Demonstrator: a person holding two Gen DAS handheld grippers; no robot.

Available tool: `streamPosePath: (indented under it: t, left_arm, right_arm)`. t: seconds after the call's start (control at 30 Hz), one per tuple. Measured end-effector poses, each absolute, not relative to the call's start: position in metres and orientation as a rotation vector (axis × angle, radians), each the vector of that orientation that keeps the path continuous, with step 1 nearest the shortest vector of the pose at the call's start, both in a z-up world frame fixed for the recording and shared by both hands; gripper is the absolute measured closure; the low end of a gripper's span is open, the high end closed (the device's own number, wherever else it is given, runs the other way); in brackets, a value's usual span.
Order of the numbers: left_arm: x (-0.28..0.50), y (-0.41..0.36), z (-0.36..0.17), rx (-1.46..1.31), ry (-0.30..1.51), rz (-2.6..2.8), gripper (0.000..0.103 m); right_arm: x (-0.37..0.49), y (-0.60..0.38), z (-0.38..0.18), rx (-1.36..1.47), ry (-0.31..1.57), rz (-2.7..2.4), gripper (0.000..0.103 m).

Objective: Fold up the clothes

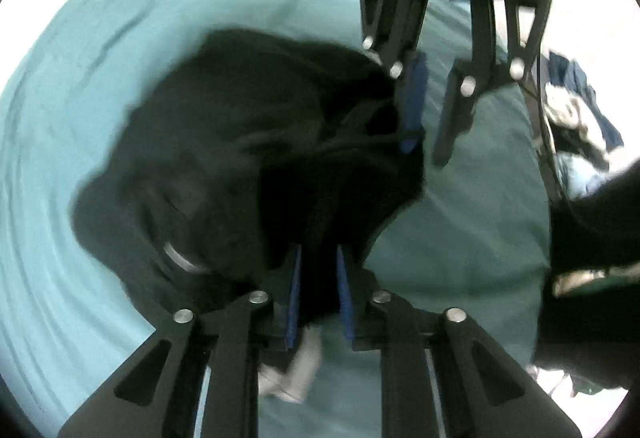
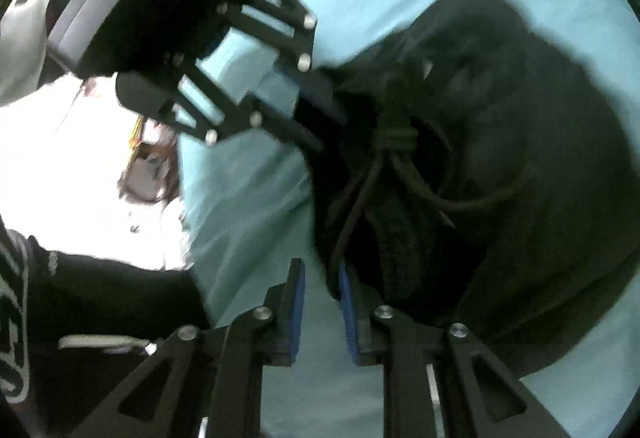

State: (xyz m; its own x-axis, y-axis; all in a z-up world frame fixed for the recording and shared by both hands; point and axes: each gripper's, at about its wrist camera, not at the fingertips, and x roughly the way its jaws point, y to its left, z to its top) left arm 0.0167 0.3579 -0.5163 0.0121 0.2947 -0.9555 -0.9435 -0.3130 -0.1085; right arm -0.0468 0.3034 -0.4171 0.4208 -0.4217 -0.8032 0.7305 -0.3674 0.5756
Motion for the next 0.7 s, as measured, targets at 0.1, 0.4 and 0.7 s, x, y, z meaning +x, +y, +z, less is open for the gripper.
streamPosePath:
  t: [0.1,0.4,0.7]
  left_arm:
    - [0.065,0.342,-0.538,-1.308,0.853,1.451,0.051]
    - [0.034,0.26,-0.51,-1.672,0.4,1.622,0.031]
    - [-0.075,0.233,-0.522,-1.921,-0.528,1.781,0.03]
  right_arm:
    - [-0.012,0.299,-0.435,1.585,0.322,-1.203,0.08]
    - [-0.043,0.405,-0.391,1.706,-0.324,-1.558,0.012]
    - [-0.097,0.447,-0.453,1.921,-0.74,-1.794,0.013]
